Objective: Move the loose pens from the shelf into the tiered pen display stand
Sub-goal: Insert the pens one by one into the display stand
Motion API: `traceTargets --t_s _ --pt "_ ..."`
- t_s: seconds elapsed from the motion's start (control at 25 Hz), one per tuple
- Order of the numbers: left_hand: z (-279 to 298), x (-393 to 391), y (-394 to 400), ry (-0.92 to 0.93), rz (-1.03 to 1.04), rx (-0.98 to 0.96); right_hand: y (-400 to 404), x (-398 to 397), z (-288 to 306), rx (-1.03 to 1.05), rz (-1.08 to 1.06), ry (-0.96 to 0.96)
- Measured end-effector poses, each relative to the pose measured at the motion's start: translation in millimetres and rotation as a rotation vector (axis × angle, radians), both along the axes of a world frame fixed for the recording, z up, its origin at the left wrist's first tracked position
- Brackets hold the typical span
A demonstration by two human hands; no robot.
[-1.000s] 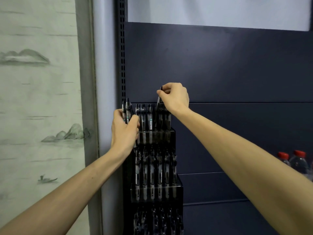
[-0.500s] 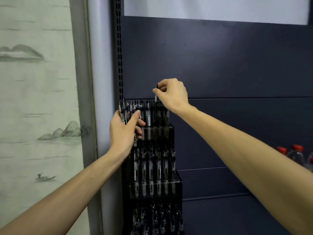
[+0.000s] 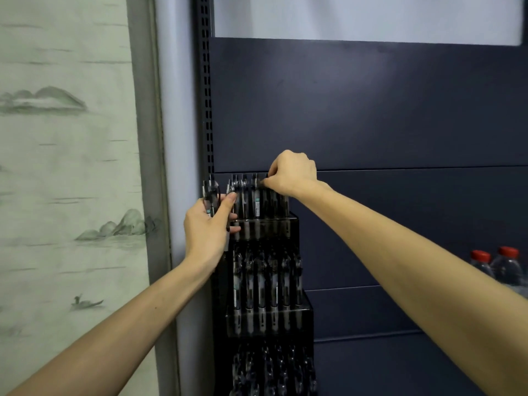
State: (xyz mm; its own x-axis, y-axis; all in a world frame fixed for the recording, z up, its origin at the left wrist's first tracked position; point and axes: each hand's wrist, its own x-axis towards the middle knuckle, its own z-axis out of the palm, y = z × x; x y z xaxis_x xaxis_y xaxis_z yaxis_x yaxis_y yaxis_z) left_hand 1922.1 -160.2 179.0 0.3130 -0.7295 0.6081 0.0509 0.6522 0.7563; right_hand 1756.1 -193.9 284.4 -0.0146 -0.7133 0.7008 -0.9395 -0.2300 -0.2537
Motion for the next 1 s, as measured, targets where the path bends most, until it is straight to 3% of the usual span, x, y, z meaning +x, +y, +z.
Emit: traceTargets --t_s 0.12,0.36,0.56,0.76,1.0 --pt "-0.5 2.7 3.3 -0.016 -0.003 0.019 -0.7 0.0 -6.8 0.024 0.034 0.026" --pt "2.5 -7.0 6.1 0.028 -0.041 -0.028 33.9 -2.1 -15.7 -0.256 0.276 -0.266" --pt "9.0 -22.1 9.6 -0.067 -0.004 -0.064 50.7 -0.8 -26.3 0.017 0.466 -0.180" --pt "7.6 -19.4 8.2 0.036 -0.004 -0.047 42.1 -24.2 -5.9 -0.099 0.415 -0.446" --pt "-2.3 2.3 5.4 -0.082 0.096 0.035 23.7 -38.9 10.4 -0.188 0.242 -0.440"
